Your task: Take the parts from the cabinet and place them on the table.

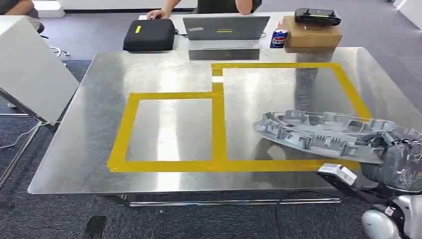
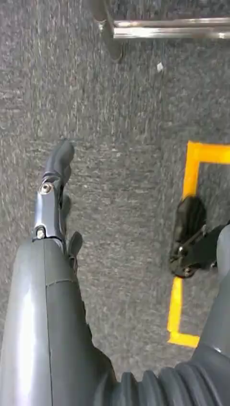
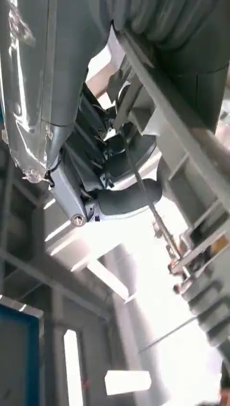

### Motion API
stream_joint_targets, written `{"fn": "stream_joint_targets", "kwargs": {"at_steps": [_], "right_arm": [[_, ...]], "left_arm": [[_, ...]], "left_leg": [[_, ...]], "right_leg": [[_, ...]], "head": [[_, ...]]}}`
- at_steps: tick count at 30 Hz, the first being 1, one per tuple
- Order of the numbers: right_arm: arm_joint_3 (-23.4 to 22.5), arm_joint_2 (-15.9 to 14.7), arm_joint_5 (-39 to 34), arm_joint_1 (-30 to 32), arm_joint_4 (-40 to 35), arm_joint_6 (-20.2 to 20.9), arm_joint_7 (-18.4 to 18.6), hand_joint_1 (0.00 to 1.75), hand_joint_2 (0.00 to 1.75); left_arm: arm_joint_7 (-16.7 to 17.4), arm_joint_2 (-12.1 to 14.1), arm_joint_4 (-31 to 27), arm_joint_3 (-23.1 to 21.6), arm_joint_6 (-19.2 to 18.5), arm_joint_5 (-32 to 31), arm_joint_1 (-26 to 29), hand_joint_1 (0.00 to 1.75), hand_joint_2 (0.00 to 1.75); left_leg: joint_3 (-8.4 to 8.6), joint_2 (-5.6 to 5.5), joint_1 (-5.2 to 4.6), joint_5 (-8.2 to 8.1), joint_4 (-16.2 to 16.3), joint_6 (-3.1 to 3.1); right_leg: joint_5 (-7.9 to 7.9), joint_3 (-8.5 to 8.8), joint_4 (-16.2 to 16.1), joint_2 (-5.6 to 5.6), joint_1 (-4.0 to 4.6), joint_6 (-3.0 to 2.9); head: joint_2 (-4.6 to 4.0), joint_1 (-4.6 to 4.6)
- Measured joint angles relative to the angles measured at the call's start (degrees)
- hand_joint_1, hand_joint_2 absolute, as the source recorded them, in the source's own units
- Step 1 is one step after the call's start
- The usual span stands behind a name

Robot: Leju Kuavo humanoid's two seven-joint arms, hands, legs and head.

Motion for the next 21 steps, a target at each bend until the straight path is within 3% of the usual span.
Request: {"fn": "stream_joint_targets", "kwargs": {"at_steps": [1,3,4,5,7,8,9,10,11,12,13,14,15,16,21], "right_arm": [[0.02,-0.35,-0.44,-0.52,0.04,0.8,0.24,1.75,1.75],[0.17,-0.94,-1.34,-1.04,0.48,3.05,1.01,1.75,1.75],[0.24,-1.29,-1.49,-1.42,1.01,4.38,1.42,1.75,1.75],[0.42,-1.6,-1.49,-1.69,1.82,5.74,1.75,1.75,1.75],[0.66,-2.52,-1.38,-1.85,3.3,8.82,2.3,1.75,1.75],[0.9,-3.04,-1.34,-2.01,3.96,10.66,2.69,1.75,1.75],[1.29,-3.63,-1.36,-2.27,4.73,12.56,2.95,1.75,1.75],[1.82,-4.24,-1.34,-2.46,5.51,14.26,3.39,1.75,1.75],[2.41,-4.97,-1.25,-2.5,6.34,16.12,4.07,1.75,1.75],[2.91,-5.58,-1.27,-2.77,7.33,17.52,4.5,1.75,1.75],[3.5,-6.26,-1.29,-2.96,8.33,19.16,4.92,1.75,1.75],[4.02,-7.14,-1.33,-3.03,9.2,20.57,5.22,1.75,1.75],[4.35,-7.95,-1.49,-3.11,9.72,21.36,5.46,1.75,1.75],[4.68,-8.73,-1.62,-3.57,10.58,22.0,5.57,1.75,1.75],[6.62,-10.56,-4.56,-6.5,15.32,24.52,3.61,1.75,1.75]], "left_arm": [[0.0,0.0,0.0,0.0,-0.04,0.0,-0.24,0.0,1.75],[-0.02,0.02,0.0,0.02,-0.26,0.0,-0.79,0.0,1.75],[-0.02,0.0,0.0,0.02,-0.35,0.02,-0.78,0.0,1.75],[-0.02,0.0,0.0,0.06,-0.63,0.24,-0.65,0.0,1.75],[-0.02,0.04,0.0,0.35,-0.66,0.24,-0.38,0.0,1.75],[0.0,0.09,0.0,0.46,-0.66,0.24,-0.33,0.0,1.75],[0.02,0.18,0.0,0.48,-0.66,0.26,-0.3,0.0,1.75],[0.02,0.26,0.0,0.5,-0.7,0.26,-0.31,0.0,1.75],[0.02,0.42,0.0,0.5,-0.98,0.22,-0.26,0.0,1.75],[0.02,0.55,0.0,0.52,-1.2,0.09,-0.17,0.0,1.75],[0.02,0.55,0.0,0.52,-1.4,-0.07,-0.1,0.0,1.75],[-0.02,0.55,0.0,0.52,-1.55,-0.17,0.09,0.0,1.75],[-0.02,0.48,0.0,0.52,-1.62,-0.33,0.08,0.0,1.75],[-0.04,0.42,0.0,0.52,-1.66,-0.64,-0.17,0.0,1.75],[-0.07,0.46,0.0,0.5,-1.68,-1.38,-0.97,0.0,1.75]], "left_leg": [[-0.41,0.0,0.06,0.75,1.13,-0.39],[-4.89,-0.05,0.1,3.32,8.98,-0.65],[-7.74,-0.04,0.06,2.34,12.65,-0.61],[-10.49,-0.04,0.04,-0.24,15.34,-0.63],[-14.26,-0.05,-0.2,-6.0,16.51,-0.34],[-15.17,-0.06,-0.4,-6.39,15.5,0.03],[-15.32,-0.07,-0.64,-4.59,13.26,0.37],[-15.07,-0.09,-0.92,-0.75,9.91,0.78],[-14.68,-0.11,-1.33,5.44,5.58,1.54],[-15.02,-0.14,-1.73,9.59,2.15,2.0],[-15.06,-0.62,-1.78,9.73,1.59,1.95],[-14.74,-0.69,-1.73,11.41,1.43,1.93],[-14.59,-0.69,-1.57,11.82,1.32,1.76],[-14.58,-0.7,-1.5,11.89,1.27,1.11],[-14.17,-0.82,-1.52,11.23,1.27,1.98]], "right_leg": [[-0.26,0.72,-0.1,0.5,-0.14,-0.45],[-1.26,2.29,-0.71,0.72,-0.23,-1.21],[-1.38,2.95,-0.82,0.73,-0.22,-1.36],[-1.97,3.63,-0.94,1.01,-0.1,-1.51],[-3.22,5.11,-0.97,1.58,0.07,-1.57],[-3.84,5.97,-0.98,1.79,0.14,-1.64],[-4.4,6.77,-0.99,1.94,0.22,-1.67],[-4.94,7.47,-1.0,2.05,0.28,-1.65],[-5.47,7.88,-1.11,2.07,0.29,-1.58],[-5.88,8.41,-0.77,2.27,0.51,-1.37],[-6.28,8.15,-0.71,2.59,0.66,-1.05],[-6.77,8.12,-0.75,2.65,0.79,-0.81],[-7.05,8.21,-0.63,2.64,0.91,-0.84],[-6.89,8.51,-0.82,2.51,1.06,-1.97],[-7.19,9.44,-2.1,2.22,1.14,-1.6]], "head": [[0.02,-0.09],[0.0,-0.33],[0.0,-0.37],[0.0,-0.37],[0.0,-0.37],[0.0,-0.37],[0.0,-0.35],[0.0,-0.39],[0.0,-0.35],[0.0,-0.26],[0.02,-0.39],[0.0,-0.21],[0.0,-0.3],[0.0,-0.17],[0.0,-0.22]]}}
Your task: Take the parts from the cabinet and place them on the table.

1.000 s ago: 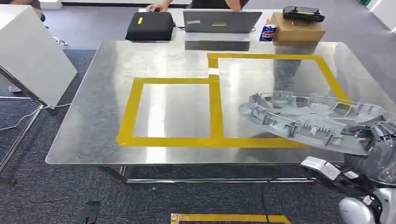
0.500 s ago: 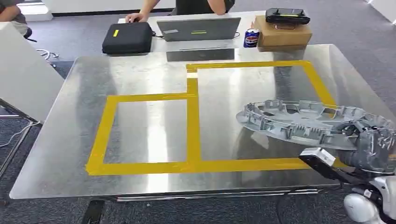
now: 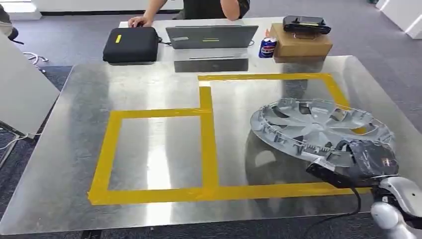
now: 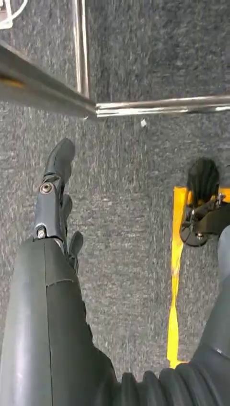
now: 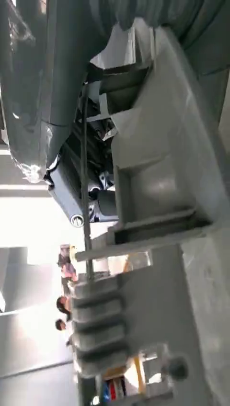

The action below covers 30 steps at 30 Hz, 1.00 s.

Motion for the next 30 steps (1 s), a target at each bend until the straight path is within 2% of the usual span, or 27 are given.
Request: {"fn": "stream_joint_targets", "kwargs": {"at_steps": [4,7,11,20,30], "right_arm": [[2.14,-0.28,-2.67,-2.12,3.55,2.56,-1.77,1.75,1.75],[3.11,-0.5,-3.07,-3.73,6.33,2.65,-1.99,1.75,1.75],[3.92,-0.7,-4.16,-5.55,8.98,2.71,-1.62,1.75,1.75],[3.94,-1.44,-4.73,-11.15,17.36,1.93,1.66,1.75,1.75],[2.74,-1.64,-4.99,-14.27,23.79,0.24,0.15,1.75,1.75]], "left_arm": [[0.02,0.0,0.0,-0.13,-0.26,-1.01,-0.33,0.0,1.75],[0.02,0.0,0.0,-0.28,-0.33,-1.36,-0.64,0.0,1.75],[0.09,0.0,0.0,-0.79,-0.31,-1.99,-0.76,0.0,1.75],[0.79,-0.02,0.0,-1.68,-0.31,-2.86,-0.91,0.0,1.75],[1.71,-0.02,0.0,-2.67,0.35,-3.63,-1.0,0.0,1.75]], "left_leg": [[0.45,0.0,-0.02,-0.31,0.0,0.27],[0.83,0.01,-0.01,-0.44,0.0,0.4],[1.13,0.02,0.04,-0.51,-0.01,0.32],[1.38,0.0,0.12,-0.45,-0.01,0.29],[1.43,-0.02,0.11,-0.45,-0.01,0.3]], "right_leg": [[-0.2,0.3,-0.35,0.0,-0.03,0.75],[-0.26,0.68,-0.43,0.0,-0.02,0.95],[-0.27,0.91,-0.43,0.02,-0.01,0.97],[-0.27,1.2,-0.43,-0.09,0.06,0.97],[-0.25,1.29,-0.43,-0.11,0.05,1.0]], "head": [[0.0,0.0],[0.0,0.0],[0.0,-0.04],[0.0,-0.02],[0.0,-0.02]]}}
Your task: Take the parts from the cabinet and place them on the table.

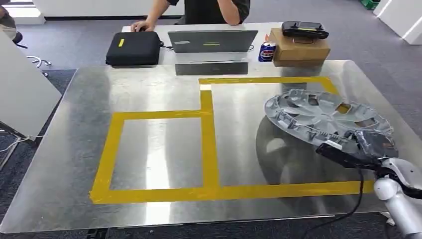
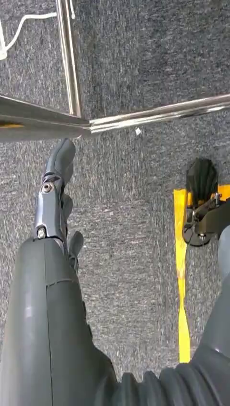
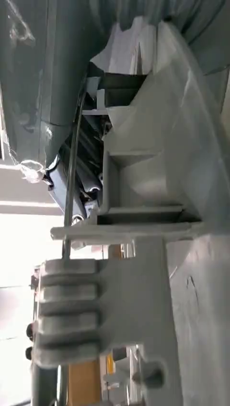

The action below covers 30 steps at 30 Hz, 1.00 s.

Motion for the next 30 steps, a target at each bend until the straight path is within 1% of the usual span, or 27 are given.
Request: {"fn": "stream_joint_targets", "kwargs": {"at_steps": [5,6,8,9,10,11,12,13,17,18,21,23,24,25,26,27,28,29,30], "right_arm": [[-0.07,0.0,0.0,-0.53,0.92,-0.07,-0.02,1.75,1.75],[-0.07,0.0,0.02,-0.56,1.03,-0.13,-0.04,1.71,0.0],[-0.07,0.0,0.13,-0.59,1.18,-0.48,-0.42,1.66,0.0],[-0.07,0.0,0.22,-0.59,1.29,-0.63,-0.61,1.73,0.0],[-0.07,0.0,0.28,-0.59,1.35,-0.81,-0.81,1.64,0.0],[-0.07,0.0,0.37,-0.58,1.4,-0.94,-0.98,1.47,0.0],[-0.07,0.02,0.42,-0.56,1.46,-1.16,-1.11,0.09,0.0],[-0.07,0.02,0.5,-0.55,1.55,-1.27,-1.25,0.0,0.0],[-0.02,0.04,1.29,0.0,1.88,-1.9,-1.68,0.0,0.0],[0.02,0.07,1.46,0.23,1.94,-2.29,-1.94,0.0,0.0],[0.07,0.28,1.57,1.02,1.92,-3.34,-3.58,0.0,0.0],[0.13,0.46,1.29,1.97,1.2,-4.07,-5.47,0.0,0.0],[0.22,0.63,0.81,2.59,0.53,-4.22,-6.72,0.0,0.0],[0.26,0.79,0.0,3.25,-0.27,-4.22,-8.03,0.0,0.0],[0.28,0.94,-1.17,4.24,-1.48,-4.32,-9.52,0.0,0.0],[0.31,1.14,-2.34,4.59,-2.74,-4.33,-10.8,0.0,0.0],[0.35,1.55,-3.02,4.63,-3.68,-4.28,-11.32,0.0,0.0],[0.44,1.86,-3.35,4.86,-4.31,-4.22,-11.52,0.0,0.0],[0.52,2.14,-3.87,5.44,-4.96,-4.02,-11.65,0.0,0.0]], "left_arm": [[0.02,0.0,0.0,-0.02,0.0,0.0,0.0,0.0,1.75],[0.02,0.0,0.0,-0.04,0.02,-0.02,0.0,0.0,1.75],[0.11,0.0,0.0,-0.13,0.2,-0.35,0.0,0.0,1.75],[0.2,0.0,0.0,-0.24,0.26,-0.35,0.0,0.0,1.75],[0.18,0.0,0.0,-0.28,0.28,-0.29,-0.01,0.0,1.75],[0.0,0.0,0.0,-0.28,0.17,-0.04,-0.01,0.0,0.0],[-0.33,0.0,0.0,-0.26,-0.46,0.35,-0.02,0.0,0.0],[-0.5,0.0,0.0,-0.26,-0.72,0.53,-0.03,0.0,0.0],[-0.63,-0.02,0.0,-0.24,-0.63,0.98,-0.04,0.0,0.0],[-0.63,0.0,0.0,-0.24,-0.37,1.07,-0.04,0.0,0.0],[-0.61,0.06,0.0,-0.22,0.26,1.31,0.02,0.0,0.0],[-0.61,0.09,0.0,-0.22,0.59,1.49,0.08,0.0,0.0],[-0.61,0.11,0.0,-0.2,0.79,1.57,0.14,0.0,0.0],[-0.63,0.09,0.0,-0.2,0.96,1.66,0.12,0.0,0.0],[-0.63,0.02,0.0,-0.2,1.14,1.66,0.07,0.0,0.0],[-0.77,0.02,0.0,-0.17,1.27,1.71,0.07,0.0,0.0],[-0.79,0.04,0.0,-0.15,1.36,1.81,0.1,0.0,0.0],[-0.79,0.02,0.0,-0.15,1.36,1.81,0.12,0.0,0.0],[-0.79,0.02,0.0,-0.13,1.38,1.81,0.12,0.0,0.0]], "left_leg": [[0.05,0.0,0.0,0.0,0.0,0.0],[0.06,0.0,0.0,0.0,0.0,0.0],[0.06,-0.01,0.0,0.0,0.0,0.0],[0.06,-0.01,0.0,0.0,0.0,0.0],[0.06,-0.01,0.0,0.0,0.0,0.0],[0.06,-0.01,0.0,0.0,0.0,0.0],[0.06,-0.01,0.0,0.0,0.0,0.0],[0.06,-0.01,0.0,0.0,0.0,0.0],[0.01,-0.01,-0.04,-0.07,0.03,0.04],[0.02,-0.02,-0.16,-0.21,0.07,0.22],[0.02,-0.03,-0.32,-0.35,0.11,0.46],[0.01,-0.05,-0.51,-0.46,0.11,0.71],[0.03,-0.05,-0.58,-0.15,0.09,1.01],[0.2,-0.01,-0.34,0.16,-0.57,1.34],[0.54,0.05,0.13,0.57,-1.31,1.38],[0.65,0.1,0.22,0.61,-1.61,1.45],[0.62,0.21,0.27,0.63,-1.61,1.46],[0.62,0.28,0.33,0.62,-1.61,1.46],[0.57,0.29,0.41,0.62,-1.61,1.45]], "right_leg": [[0.0,0.04,0.0,0.0,0.0,0.01],[0.0,0.05,0.0,-0.01,0.0,0.01],[0.0,0.06,0.0,-0.01,0.0,0.01],[0.0,0.06,0.0,-0.01,0.0,0.01],[0.0,0.06,0.0,-0.01,0.0,0.01],[0.0,0.06,0.0,-0.01,0.0,0.01],[0.0,0.06,0.0,-0.01,0.0,0.01],[0.0,0.06,0.0,-0.01,0.0,0.01],[0.01,0.07,-0.04,0.02,-0.01,0.04],[0.01,0.11,-0.12,0.01,-0.11,0.23],[-0.11,0.33,-0.13,0.0,-0.27,0.53],[-0.19,0.49,-0.27,-0.01,-0.47,0.74],[0.12,0.65,-0.4,0.0,-0.55,1.08],[0.17,0.74,-0.5,0.05,-0.36,1.29],[-0.64,0.26,-0.12,-0.17,-0.4,1.35],[-2.29,-0.5,1.8,-0.57,-0.35,1.64],[-4.47,-2.18,5.63,-0.76,-0.55,1.92],[-6.54,-4.26,10.3,-0.91,-0.77,2.26],[-8.08,-6.46,14.91,-0.96,-1.01,2.56]], "head": [[0.0,0.0],[0.0,0.0],[0.0,0.0],[0.0,0.0],[0.0,0.0],[0.0,0.0],[0.0,0.0],[0.0,0.0],[0.0,0.0],[0.0,0.0],[0.0,-0.02],[0.0,0.0],[0.0,-0.04],[0.0,-0.04],[0.0,0.0],[0.0,0.37],[0.0,0.35],[0.0,0.35],[0.0,0.33]]}}
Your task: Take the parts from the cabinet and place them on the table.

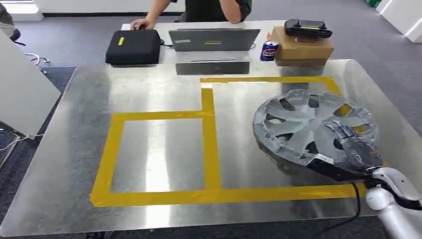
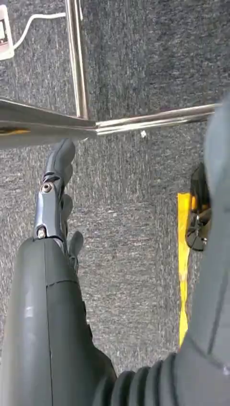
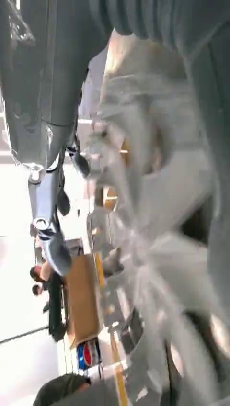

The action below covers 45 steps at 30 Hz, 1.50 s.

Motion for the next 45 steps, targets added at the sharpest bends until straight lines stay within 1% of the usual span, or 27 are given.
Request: {"fn": "stream_joint_targets", "kwargs": {"at_steps": [2,5,6,7,11,12,14,16,18,20,21,22,24,26,28,30,31,32,33,35,36,37,39,41,42,43,45], "right_arm": [[0.02,0.46,-2.33,1.11,-1.29,1.05,-1.72,0.0,0.0],[0.04,1.25,-6.04,1.79,-4.36,2.32,-4.53,0.0,0.0],[0.11,1.75,-7.09,2.0,-5.56,2.89,-5.21,0.0,0.0],[0.15,1.99,-7.85,2.42,-6.61,3.41,-5.62,0.0,0.0],[0.53,2.97,-11.68,4.23,-11.31,5.4,-8.07,0.0,0.0],[0.55,3.25,-12.63,4.71,-12.69,5.95,-8.72,0.0,0.0],[0.57,3.74,-14.28,5.84,-15.72,6.56,-9.79,0.0,0.0],[0.72,4.37,-15.48,7.14,-18.26,7.04,-10.23,0.0,0.0],[0.96,5.01,-16.33,8.47,-20.6,7.13,-10.41,0.0,0.0],[1.09,5.55,-16.94,9.46,-22.74,7.11,-10.6,0.0,0.0],[1.2,5.79,-17.16,9.88,-23.63,7.11,-10.73,0.0,0.0],[1.31,5.99,-17.32,10.22,-24.46,7.11,-10.86,0.0,0.0],[1.6,6.23,-17.51,10.64,-25.51,7.11,-10.97,0.0,0.0],[1.73,6.38,-17.53,11.31,-26.23,7.11,-11.0,0.0,0.0],[1.92,6.4,-17.58,11.68,-26.56,7.11,-11.02,0.0,0.0],[2.1,6.45,-17.62,11.75,-26.76,7.11,-11.02,0.0,0.0],[2.17,6.47,-17.66,11.88,-26.76,7.06,-11.1,0.0,0.0],[2.19,6.49,-17.8,12.08,-26.78,7.02,-11.28,0.0,0.0],[2.23,6.6,-18.06,12.31,-26.8,6.95,-11.48,0.0,0.0],[2.3,7.02,-18.43,12.89,-27.24,6.51,-11.63,0.0,0.0],[2.36,7.49,-18.6,13.07,-27.41,6.15,-11.7,0.0,0.0],[2.38,7.96,-18.96,13.45,-27.52,5.71,-11.94,0.0,0.0],[2.27,9.23,-20.33,15.23,-27.65,4.85,-12.96,0.0,0.0],[2.23,10.84,-21.25,16.89,-27.61,4.66,-13.9,0.0,0.0],[2.23,11.45,-21.51,17.09,-27.56,4.59,-14.27,0.0,0.0],[2.21,12.0,-21.73,17.5,-27.56,4.5,-14.36,0.0,0.0],[1.97,12.98,-22.52,18.42,-27.54,4.46,-14.71,0.0,0.0]], "left_arm": [[0.0,0.0,0.0,0.04,0.02,0.02,0.12,0.0,0.0],[-0.18,-0.02,0.0,0.11,0.02,0.09,0.21,0.0,0.0],[-0.24,0.18,-0.02,0.11,0.02,0.09,0.19,0.0,0.0],[-0.28,0.02,0.0,0.11,0.02,0.11,0.21,0.0,0.0],[-0.48,0.07,0.0,0.24,0.02,0.35,0.6,0.0,0.0],[-0.59,0.07,0.0,0.28,0.02,0.57,0.66,0.0,0.0],[-0.98,-0.04,0.0,0.37,0.02,1.16,0.66,0.0,0.0],[-1.29,0.0,0.0,0.46,0.07,1.38,0.69,0.0,0.0],[-1.38,0.04,0.0,0.59,0.11,1.9,0.72,0.0,0.0],[-1.49,0.04,0.0,0.87,0.2,2.14,0.74,0.0,0.0],[-1.57,0.07,0.0,0.92,0.22,2.21,0.66,0.0,0.0],[-1.68,0.0,0.0,0.92,0.24,2.21,0.58,0.0,0.0],[-1.88,-0.02,0.0,1.12,0.28,2.21,0.58,0.0,0.0],[-1.88,-0.13,0.0,1.33,0.28,2.21,0.84,0.0,0.0],[-1.88,0.02,0.0,1.44,0.35,2.23,0.83,0.0,0.0],[-1.88,0.0,0.0,1.49,0.35,2.23,0.85,0.0,0.0],[-1.88,0.0,0.0,1.53,0.33,2.23,0.9,0.0,0.0],[-1.88,-0.02,0.0,1.57,0.33,2.23,0.95,0.0,0.0],[-1.88,-0.02,0.0,1.64,0.35,2.25,0.98,0.0,0.0],[-1.88,-0.02,0.0,1.84,0.35,2.4,1.0,0.0,0.0],[-1.88,-0.04,0.0,1.88,0.37,2.4,0.99,0.0,0.0],[-1.88,-0.11,0.0,1.9,0.46,2.56,0.89,0.0,0.0],[-2.06,-0.15,0.0,1.97,0.66,2.89,0.75,0.0,0.0],[-2.05,-0.18,0.0,2.27,0.83,3.21,1.12,0.0,0.0],[-2.08,-0.11,0.0,2.38,0.87,3.23,1.23,0.0,0.0],[-2.12,-0.11,0.0,2.43,0.9,3.26,1.3,0.0,0.0],[-2.25,-0.22,0.0,2.69,1.07,3.28,1.2,0.0,0.0]], "left_leg": [[-0.03,-0.05,0.34,0.09,0.01,-0.28],[-0.22,-0.11,1.23,0.22,0.38,-1.59],[-0.51,-0.22,1.11,0.31,0.61,-2.35],[-0.67,-0.3,1.11,0.56,0.68,-2.82],[-1.47,-0.35,1.33,1.48,0.56,-4.26],[-2.2,-0.18,1.3,-1.15,2.06,-4.4],[-4.95,-0.19,1.08,-7.62,10.19,-4.52],[-6.94,-0.19,1.05,-11.07,17.83,-4.39],[-4.51,-0.19,0.81,-9.17,16.6,-3.86],[1.85,-0.2,0.43,-6.15,8.3,-2.95],[5.38,-0.23,0.21,-6.58,3.9,-2.53],[7.17,-0.24,0.0,-7.5,0.64,-2.4],[6.5,-0.28,-0.16,-7.0,0.63,-2.23],[6.03,-0.09,0.19,-5.74,-0.04,-1.35],[5.04,0.13,0.2,-4.73,-0.02,-0.57],[3.52,0.17,0.14,-3.46,0.02,-0.45],[2.73,0.19,0.13,-2.86,0.05,-0.46],[1.9,0.26,0.12,-2.23,0.07,-0.52],[1.15,0.3,0.12,-1.65,0.1,-0.62],[-0.17,0.26,0.12,-0.54,0.16,-0.95],[-0.6,-0.63,0.19,0.09,0.28,-1.46],[-1.16,-0.67,0.02,0.54,0.34,-1.93],[-1.08,-0.92,0.18,1.64,0.15,-2.49],[-1.53,-1.92,0.25,2.96,-0.35,-3.32],[-2.12,-1.53,0.35,1.39,0.22,-3.58],[-3.03,-1.16,0.36,-2.29,2.46,-3.93],[-5.23,-0.58,0.62,-8.93,10.45,-4.59]], "right_leg": [[1.52,-0.94,1.19,-0.04,-0.57,0.52],[8.89,5.24,-11.93,-0.38,-1.67,1.99],[7.9,7.1,-14.73,-0.15,-1.53,2.61],[9.02,6.6,-14.17,0.64,-1.29,1.26],[9.6,4.74,-13.87,0.41,-1.26,-1.28],[10.09,4.16,-13.86,0.31,-1.23,-1.99],[11.03,2.9,-13.85,0.19,-1.05,-2.71],[11.93,1.65,-13.83,0.01,-0.62,-2.98],[12.89,0.31,-13.82,-0.02,-0.27,-2.96],[13.83,-0.68,-13.82,0.04,-0.12,-2.74],[14.2,-0.83,-13.77,0.05,-0.12,-2.56],[14.45,-1.21,-13.68,0.04,0.27,-2.28],[15.71,-1.19,-14.21,-0.02,0.1,-1.73],[16.44,-1.32,-14.62,0.03,-0.02,-0.99],[11.2,-2.86,-11.04,-0.14,-0.15,-0.69],[4.89,-5.22,-1.67,-0.15,-0.2,-0.28],[3.55,-5.75,1.7,-0.15,-0.17,-0.14],[3.82,-5.34,3.06,-0.15,-0.18,-0.1],[5.33,-3.76,2.02,-0.16,-0.18,-0.14],[9.13,2.53,-5.67,-0.19,-0.19,-0.38],[8.64,6.85,-11.48,1.35,-0.21,-0.77],[6.53,10.01,-15.88,2.92,-0.24,-1.09],[6.82,9.13,-16.25,2.09,0.1,-1.15],[7.91,8.42,-16.3,1.09,0.06,-2.28],[8.67,7.93,-16.43,0.29,-0.23,-2.73],[9.41,7.29,-16.45,0.07,-0.32,-3.25],[10.79,5.55,-16.44,-0.98,-0.3,-3.42]], "head": [[0.0,0.02],[0.0,0.04],[0.0,0.15],[0.0,0.15],[0.0,0.09],[0.0,-0.04],[0.0,-0.15],[0.0,-0.15],[0.0,-0.18],[0.0,-0.2],[0.0,-0.17],[0.0,-0.22],[0.0,-0.35],[0.0,-0.33],[0.0,-0.02],[0.0,-0.11],[0.0,-0.07],[0.0,-0.07],[0.0,-0.09],[0.0,-0.09],[0.0,-0.09],[0.0,-0.17],[0.0,0.13],[0.02,0.11],[0.0,0.09],[0.0,-0.64],[0.0,-0.81]]}}
